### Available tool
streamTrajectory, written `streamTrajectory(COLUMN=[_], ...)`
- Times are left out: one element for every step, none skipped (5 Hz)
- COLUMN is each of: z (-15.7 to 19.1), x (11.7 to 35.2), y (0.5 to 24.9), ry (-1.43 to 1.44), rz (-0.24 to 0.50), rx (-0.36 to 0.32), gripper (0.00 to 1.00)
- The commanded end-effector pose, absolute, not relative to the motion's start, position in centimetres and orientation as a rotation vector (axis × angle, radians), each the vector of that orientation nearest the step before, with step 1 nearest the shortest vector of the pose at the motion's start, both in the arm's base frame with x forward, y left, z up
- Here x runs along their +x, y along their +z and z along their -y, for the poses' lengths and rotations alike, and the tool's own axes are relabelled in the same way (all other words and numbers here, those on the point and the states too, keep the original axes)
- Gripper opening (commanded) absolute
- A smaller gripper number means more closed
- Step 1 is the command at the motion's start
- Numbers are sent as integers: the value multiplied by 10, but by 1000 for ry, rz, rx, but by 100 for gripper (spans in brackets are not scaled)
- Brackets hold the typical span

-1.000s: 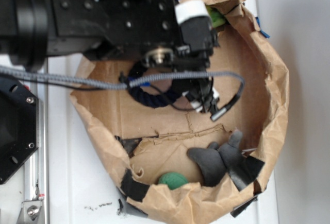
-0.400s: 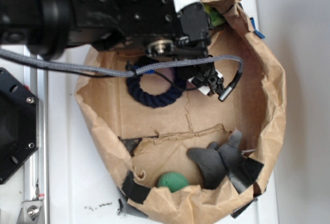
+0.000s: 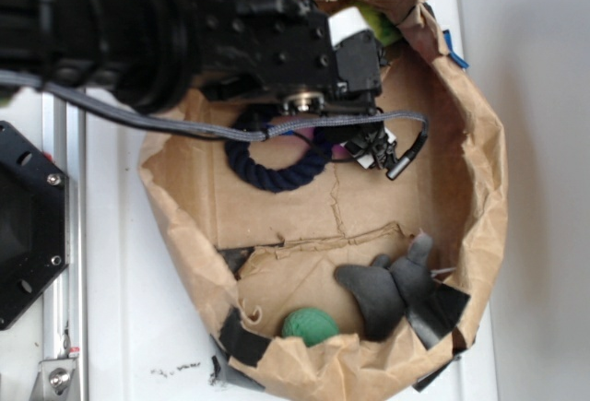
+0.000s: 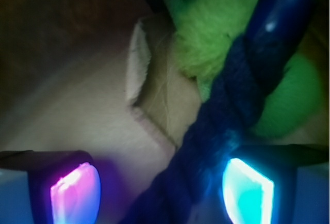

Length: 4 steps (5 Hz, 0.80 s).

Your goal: Grab the blue rope.

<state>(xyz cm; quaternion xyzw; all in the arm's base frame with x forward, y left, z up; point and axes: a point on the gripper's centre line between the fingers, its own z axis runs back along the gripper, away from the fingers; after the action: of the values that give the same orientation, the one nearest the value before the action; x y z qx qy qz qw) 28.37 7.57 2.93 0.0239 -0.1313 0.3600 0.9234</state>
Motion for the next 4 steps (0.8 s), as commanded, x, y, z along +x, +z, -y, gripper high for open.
streamTrajectory(z=[-79,-78,-76,-71], x=[287,288,292,293], y=[27,29,44,76], ry=[748,745,681,488], rz=[250,256,252,260], rx=[46,51,36,-14], gripper=[0,0,0,0])
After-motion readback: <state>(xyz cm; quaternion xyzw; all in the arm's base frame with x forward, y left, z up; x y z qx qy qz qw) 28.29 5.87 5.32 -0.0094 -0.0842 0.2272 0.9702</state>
